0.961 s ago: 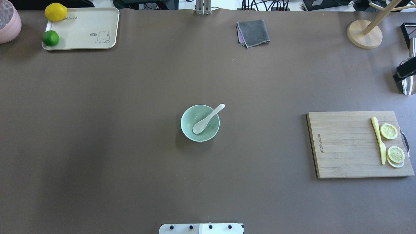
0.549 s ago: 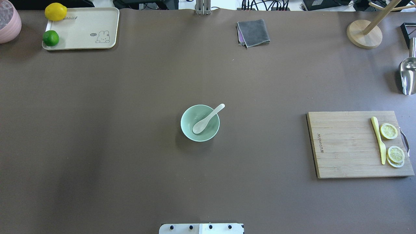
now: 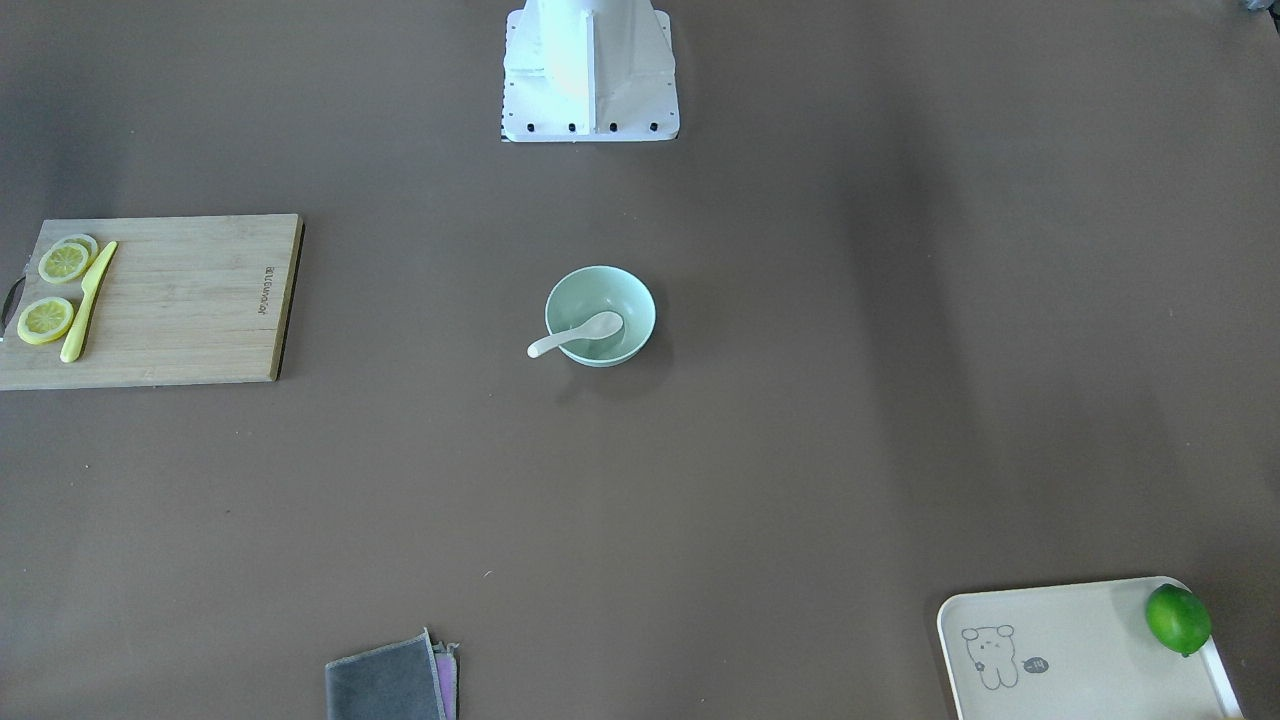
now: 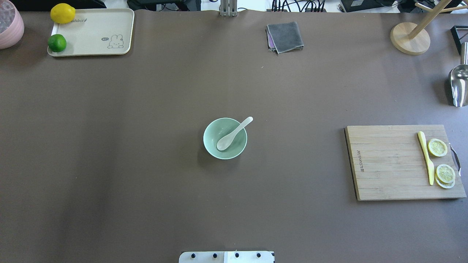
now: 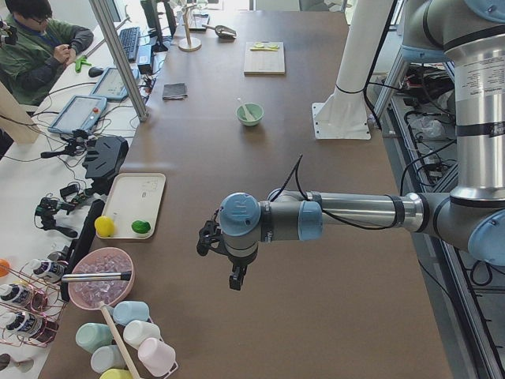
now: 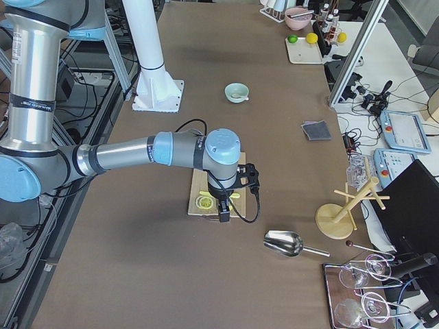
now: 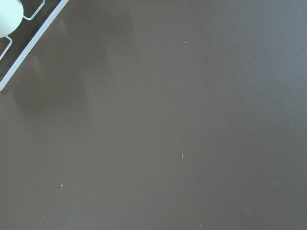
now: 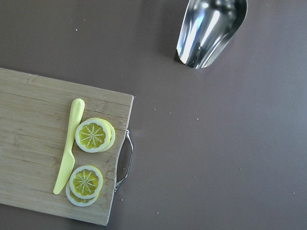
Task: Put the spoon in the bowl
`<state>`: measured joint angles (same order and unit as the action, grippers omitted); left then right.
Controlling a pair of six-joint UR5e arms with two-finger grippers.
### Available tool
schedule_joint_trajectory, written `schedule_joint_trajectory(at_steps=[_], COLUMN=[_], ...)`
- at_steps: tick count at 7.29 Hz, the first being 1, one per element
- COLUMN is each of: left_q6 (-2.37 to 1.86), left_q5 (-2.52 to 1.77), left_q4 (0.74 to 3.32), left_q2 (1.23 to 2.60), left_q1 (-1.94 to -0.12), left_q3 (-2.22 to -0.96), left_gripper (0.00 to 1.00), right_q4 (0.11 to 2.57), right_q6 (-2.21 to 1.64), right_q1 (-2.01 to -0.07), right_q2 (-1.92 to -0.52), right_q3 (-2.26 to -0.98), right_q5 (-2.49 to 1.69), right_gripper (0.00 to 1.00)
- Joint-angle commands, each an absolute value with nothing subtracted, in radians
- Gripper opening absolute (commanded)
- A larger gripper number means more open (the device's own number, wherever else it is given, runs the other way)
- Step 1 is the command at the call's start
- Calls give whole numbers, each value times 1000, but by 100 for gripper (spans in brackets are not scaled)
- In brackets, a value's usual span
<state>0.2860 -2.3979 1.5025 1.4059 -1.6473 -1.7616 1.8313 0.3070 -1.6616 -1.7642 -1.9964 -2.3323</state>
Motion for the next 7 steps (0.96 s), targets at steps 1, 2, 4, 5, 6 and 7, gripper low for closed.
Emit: schedule_joint_trajectory(at_steps=[1, 2, 4, 5, 6, 7], left_q6=[285, 285, 284, 284, 282, 284], left_q5=[-2396, -2395, -2297, -2298, -2296, -2298], left_q4=[1499, 1499, 1496, 1496, 1496, 1496], left_q2=[1397, 1397, 1399, 1397, 1397, 1397], left_q1=[-1647, -1647, -1647, -1647, -1647, -1647], left_q3=[-1755, -1755, -1743, -1743, -1740, -1741], left_gripper=[99, 99, 99, 99, 99, 99], right_q4=[1694, 1631, 1629, 1629, 1629, 1629], right_q6=[302, 299, 298, 298, 299, 299], right_q1=[-1698, -1710, -1712, -1712, -1712, -1712], right_q2=[-1813, -1831, -1835, -1847, -1851, -1856], right_q3=[-2054, -2059, -2057, -2059, -2057, -2057], right_q5=[-2298, -2278, -2255, -2255, -2255, -2255], right_gripper=[100, 100, 100, 100, 100, 100])
